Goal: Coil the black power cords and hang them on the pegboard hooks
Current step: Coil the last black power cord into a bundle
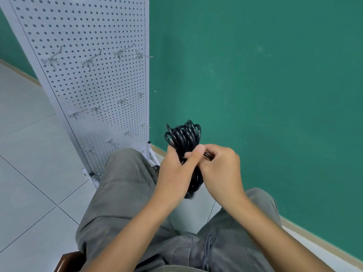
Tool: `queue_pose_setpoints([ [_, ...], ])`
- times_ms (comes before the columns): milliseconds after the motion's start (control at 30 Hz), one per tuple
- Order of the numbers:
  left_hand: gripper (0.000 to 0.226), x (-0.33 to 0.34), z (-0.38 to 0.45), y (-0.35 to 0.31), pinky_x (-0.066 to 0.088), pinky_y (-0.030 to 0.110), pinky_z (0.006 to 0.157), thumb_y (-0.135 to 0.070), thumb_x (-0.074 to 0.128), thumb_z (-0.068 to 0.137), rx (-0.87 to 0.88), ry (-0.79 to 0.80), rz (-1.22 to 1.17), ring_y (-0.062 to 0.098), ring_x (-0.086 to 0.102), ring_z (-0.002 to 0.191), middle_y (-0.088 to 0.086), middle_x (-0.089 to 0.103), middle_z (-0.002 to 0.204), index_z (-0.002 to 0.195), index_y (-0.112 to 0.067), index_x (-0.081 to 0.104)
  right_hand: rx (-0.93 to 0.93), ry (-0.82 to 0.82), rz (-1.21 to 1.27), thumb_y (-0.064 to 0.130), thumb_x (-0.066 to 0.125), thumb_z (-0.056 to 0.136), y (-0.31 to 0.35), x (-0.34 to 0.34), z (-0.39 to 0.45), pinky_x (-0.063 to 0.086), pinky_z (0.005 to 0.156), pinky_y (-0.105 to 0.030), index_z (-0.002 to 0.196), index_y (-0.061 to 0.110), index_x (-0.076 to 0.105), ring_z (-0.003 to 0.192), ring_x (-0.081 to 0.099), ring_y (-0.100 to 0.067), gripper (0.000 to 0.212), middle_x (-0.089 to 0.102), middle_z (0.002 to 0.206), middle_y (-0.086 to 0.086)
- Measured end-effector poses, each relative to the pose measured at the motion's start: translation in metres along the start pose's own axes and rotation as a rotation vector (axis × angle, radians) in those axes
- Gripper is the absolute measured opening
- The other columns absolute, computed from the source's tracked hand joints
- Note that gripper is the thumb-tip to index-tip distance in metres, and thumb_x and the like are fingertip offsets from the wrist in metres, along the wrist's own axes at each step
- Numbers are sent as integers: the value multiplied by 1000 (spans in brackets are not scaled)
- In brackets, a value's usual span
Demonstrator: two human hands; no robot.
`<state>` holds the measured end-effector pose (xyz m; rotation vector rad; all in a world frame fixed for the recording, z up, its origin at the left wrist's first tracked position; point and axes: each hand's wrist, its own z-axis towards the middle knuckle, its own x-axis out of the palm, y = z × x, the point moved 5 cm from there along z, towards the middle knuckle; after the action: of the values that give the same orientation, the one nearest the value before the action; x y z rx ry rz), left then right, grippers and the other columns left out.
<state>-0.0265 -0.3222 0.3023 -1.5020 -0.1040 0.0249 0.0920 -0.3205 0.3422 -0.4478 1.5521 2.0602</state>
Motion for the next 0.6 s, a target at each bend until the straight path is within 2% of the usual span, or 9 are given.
queue_pose_setpoints([
  [33, 59, 0, -1, 2, 55, 40, 93, -68, 66, 77, -4, -11, -30, 10, 72, 97, -8, 75, 98, 111, -20, 63, -26, 10, -76, 12, 69, 89, 5, 2, -4, 36, 52, -27, 67, 17, 71, 53, 45, -16, 22, 60, 55, 8],
  [133, 55, -5, 1, 6, 56, 40, 85, -60, 71, 81, -44, -59, -176, 16, 72, 87, 0, 75, 92, 104, -10, 66, -102, 144, -237, 10, 58, 96, 21, 7, -20, 35, 57, -19, 73, 21, 56, 61, 45, -10, 25, 51, 66, 7],
  [200, 52, -8, 1, 4, 56, 38, 67, -56, 69, 86, -70, -63, -269, 27, 65, 74, 12, 70, 89, 97, -6, 65, -84, 271, -147, 11, 52, 102, 30, 7, -33, 43, 65, -17, 100, 23, 62, 70, 53, -7, 15, 55, 78, 7],
  [267, 49, -6, -1, 1, 48, 29, 48, -53, 63, 96, -76, -15, -294, 28, 55, 64, 15, 64, 82, 84, -6, 64, -5, 328, 77, 8, 52, 103, 36, -2, -44, 54, 74, -23, 126, 39, 54, 77, 66, -9, 39, 65, 89, 6],
  [300, 46, -5, -2, -2, 47, 28, 48, -48, 59, 100, -75, -3, -294, 25, 55, 61, 11, 63, 75, 76, -10, 65, 13, 330, 146, 6, 54, 102, 38, -8, -48, 56, 77, -25, 132, 43, 50, 79, 70, -9, 48, 68, 93, 6],
  [367, 37, -5, -2, -4, 53, 28, 59, -41, 55, 103, -72, 18, -295, 16, 64, 63, -4, 72, 72, 76, -18, 67, -60, 319, 134, 7, 56, 101, 43, -23, -54, 56, 80, -26, 126, 40, 58, 84, 72, -7, 42, 70, 97, 11],
  [467, 43, -3, -3, -9, 54, 27, 60, -42, 53, 102, -58, 105, -321, 17, 69, 61, 8, 78, 84, 100, -3, 71, -258, 396, -85, 6, 54, 103, 50, -39, -59, 49, 82, -17, 119, 32, 68, 97, 66, -6, 34, 68, 100, 15],
  [533, 51, -1, -4, -10, 55, 35, 65, -47, 56, 99, -58, 149, -317, 25, 68, 66, 13, 77, 84, 97, 0, 74, -418, 443, -245, 5, 54, 100, 51, -44, -60, 43, 83, -9, 126, 31, 64, 98, 58, 3, 38, 60, 102, 21],
  [600, 49, 0, -6, -8, 55, 45, 79, -49, 61, 97, -78, 151, -350, 32, 71, 82, 22, 76, 94, 93, -2, 75, -570, 428, -429, 20, 57, 99, 52, -48, -59, 44, 80, -14, 118, 30, 60, 92, 51, 4, 22, 54, 98, 21],
])
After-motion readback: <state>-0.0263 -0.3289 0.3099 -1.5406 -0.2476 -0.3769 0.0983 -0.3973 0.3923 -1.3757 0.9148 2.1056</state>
